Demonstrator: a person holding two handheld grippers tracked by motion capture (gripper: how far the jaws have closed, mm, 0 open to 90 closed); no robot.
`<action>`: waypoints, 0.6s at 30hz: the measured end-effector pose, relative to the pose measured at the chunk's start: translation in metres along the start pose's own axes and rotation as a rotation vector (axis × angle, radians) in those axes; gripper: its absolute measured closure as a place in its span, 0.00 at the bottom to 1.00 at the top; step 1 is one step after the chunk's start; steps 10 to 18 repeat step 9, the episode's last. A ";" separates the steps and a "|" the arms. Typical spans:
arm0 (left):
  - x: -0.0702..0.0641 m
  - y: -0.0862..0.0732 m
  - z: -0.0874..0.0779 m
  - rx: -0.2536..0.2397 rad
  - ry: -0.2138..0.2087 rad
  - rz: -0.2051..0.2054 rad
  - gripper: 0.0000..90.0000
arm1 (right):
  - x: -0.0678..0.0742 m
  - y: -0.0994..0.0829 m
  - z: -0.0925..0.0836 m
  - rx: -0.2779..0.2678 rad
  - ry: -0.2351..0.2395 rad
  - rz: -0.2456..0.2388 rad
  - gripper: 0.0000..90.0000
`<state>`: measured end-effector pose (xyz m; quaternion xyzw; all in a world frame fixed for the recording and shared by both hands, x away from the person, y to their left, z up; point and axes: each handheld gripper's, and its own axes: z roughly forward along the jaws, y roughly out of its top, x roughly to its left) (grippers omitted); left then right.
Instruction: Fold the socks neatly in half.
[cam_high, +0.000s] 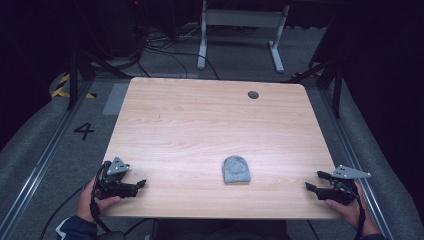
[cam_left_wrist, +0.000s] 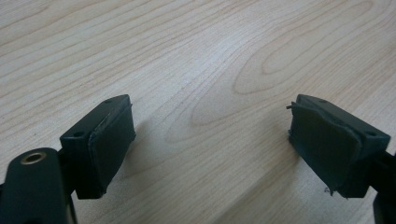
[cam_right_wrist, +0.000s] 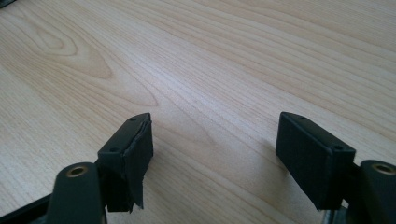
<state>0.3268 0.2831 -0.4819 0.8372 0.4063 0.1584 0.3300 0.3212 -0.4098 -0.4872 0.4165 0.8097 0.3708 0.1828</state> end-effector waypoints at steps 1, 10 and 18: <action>0.000 0.000 0.000 0.003 0.003 -0.001 0.15 | 0.000 0.000 0.000 0.000 0.000 0.000 0.31; 0.000 0.001 0.001 0.004 0.004 -0.003 0.14 | 0.000 0.000 0.000 0.000 0.001 0.000 0.31; 0.000 0.001 0.001 0.004 0.004 -0.003 0.14 | 0.000 0.000 0.000 0.000 0.001 0.000 0.31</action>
